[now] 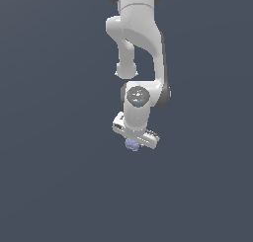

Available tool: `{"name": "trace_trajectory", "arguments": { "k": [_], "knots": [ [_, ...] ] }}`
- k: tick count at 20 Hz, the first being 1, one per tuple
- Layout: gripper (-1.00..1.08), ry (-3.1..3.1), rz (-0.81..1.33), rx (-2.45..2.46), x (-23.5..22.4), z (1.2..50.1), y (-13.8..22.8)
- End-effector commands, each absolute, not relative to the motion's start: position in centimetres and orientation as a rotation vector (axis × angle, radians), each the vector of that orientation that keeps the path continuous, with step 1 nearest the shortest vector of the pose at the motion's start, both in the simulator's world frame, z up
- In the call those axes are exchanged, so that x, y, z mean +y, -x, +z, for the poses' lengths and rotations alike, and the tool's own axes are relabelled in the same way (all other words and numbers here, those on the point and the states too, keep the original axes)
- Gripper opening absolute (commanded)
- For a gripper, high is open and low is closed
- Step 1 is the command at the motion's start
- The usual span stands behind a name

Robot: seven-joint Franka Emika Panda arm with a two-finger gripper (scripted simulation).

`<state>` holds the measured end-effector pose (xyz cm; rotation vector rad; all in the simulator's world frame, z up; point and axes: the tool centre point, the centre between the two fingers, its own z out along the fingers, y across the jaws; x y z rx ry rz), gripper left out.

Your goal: Pick up the object and move it to a goal position.

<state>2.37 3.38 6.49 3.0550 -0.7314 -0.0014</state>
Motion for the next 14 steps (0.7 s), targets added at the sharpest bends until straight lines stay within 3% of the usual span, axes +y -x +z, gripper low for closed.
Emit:
{"name": "trace_trajectory", "arguments": {
  "k": [1,14],
  "knots": [
    [-1.00,-3.056,0.000,-0.731,4.2,7.7,-1.7],
    [-1.00,-3.055,0.000,-0.731,9.7,15.9,3.1]
  ]
}}
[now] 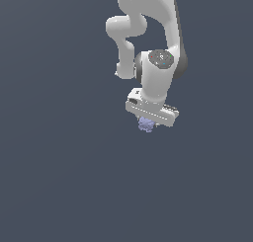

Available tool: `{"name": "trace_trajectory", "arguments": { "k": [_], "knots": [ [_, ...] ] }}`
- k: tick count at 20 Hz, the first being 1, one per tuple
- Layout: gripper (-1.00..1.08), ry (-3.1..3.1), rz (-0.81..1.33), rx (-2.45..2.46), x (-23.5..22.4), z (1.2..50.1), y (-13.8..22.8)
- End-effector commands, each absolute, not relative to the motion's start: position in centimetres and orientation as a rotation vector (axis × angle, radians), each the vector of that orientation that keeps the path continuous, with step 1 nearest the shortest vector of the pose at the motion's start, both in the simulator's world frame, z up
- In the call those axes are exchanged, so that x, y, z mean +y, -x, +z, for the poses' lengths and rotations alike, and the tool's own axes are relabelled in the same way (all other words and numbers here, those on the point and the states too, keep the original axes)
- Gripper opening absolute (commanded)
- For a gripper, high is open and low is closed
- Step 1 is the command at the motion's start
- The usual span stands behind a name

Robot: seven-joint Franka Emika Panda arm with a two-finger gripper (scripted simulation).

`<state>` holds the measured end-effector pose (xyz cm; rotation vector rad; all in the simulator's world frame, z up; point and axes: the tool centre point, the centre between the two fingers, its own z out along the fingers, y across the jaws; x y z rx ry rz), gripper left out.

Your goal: Pick up the object and move it to a goal position.

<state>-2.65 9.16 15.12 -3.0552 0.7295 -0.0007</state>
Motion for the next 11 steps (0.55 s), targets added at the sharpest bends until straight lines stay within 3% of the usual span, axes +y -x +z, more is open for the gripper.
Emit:
{"name": "trace_trajectory", "arguments": {
  "k": [1,11],
  "knots": [
    [-1.00,3.056,0.000,0.731,10.0,16.4,3.4],
    [-1.00,3.056,0.000,0.731,11.4,18.5,4.4]
  ]
}}
